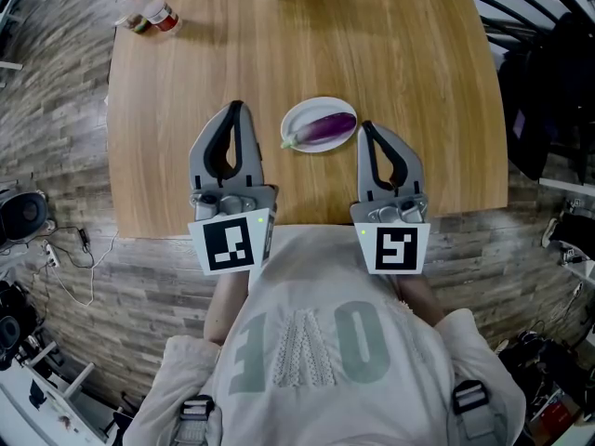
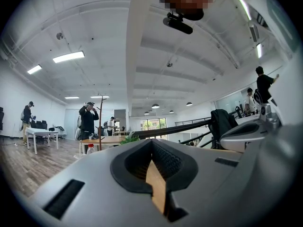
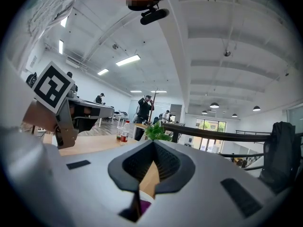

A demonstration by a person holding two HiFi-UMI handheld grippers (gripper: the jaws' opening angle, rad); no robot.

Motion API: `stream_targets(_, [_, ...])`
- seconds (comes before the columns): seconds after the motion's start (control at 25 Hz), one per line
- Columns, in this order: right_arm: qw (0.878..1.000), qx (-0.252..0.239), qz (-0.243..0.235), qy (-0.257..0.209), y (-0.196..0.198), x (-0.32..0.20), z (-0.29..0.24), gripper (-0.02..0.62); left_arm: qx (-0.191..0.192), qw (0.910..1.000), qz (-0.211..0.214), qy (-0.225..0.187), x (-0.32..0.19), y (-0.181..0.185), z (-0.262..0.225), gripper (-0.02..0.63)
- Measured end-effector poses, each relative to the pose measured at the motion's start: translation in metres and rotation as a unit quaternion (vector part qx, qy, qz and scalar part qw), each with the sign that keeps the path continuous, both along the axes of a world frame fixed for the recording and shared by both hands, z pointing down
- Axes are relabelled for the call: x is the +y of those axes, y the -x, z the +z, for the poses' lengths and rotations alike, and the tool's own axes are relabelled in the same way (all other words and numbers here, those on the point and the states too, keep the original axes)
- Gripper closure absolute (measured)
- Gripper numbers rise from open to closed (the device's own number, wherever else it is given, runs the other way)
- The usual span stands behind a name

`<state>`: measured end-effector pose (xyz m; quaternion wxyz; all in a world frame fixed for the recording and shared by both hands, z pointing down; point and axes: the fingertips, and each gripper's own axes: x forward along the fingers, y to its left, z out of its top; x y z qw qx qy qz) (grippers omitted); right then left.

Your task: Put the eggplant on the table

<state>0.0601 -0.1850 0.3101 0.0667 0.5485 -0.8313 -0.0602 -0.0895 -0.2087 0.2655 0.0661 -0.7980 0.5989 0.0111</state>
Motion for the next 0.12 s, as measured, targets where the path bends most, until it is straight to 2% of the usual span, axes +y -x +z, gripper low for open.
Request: stream_targets(0.12, [1.0, 0.005, -0.002, 0.001, 0.0024, 0.0004, 0.0, 0.577, -0.007, 0.9996, -0.009, 0.027, 0.0009, 0.0056, 0.0084, 0.598])
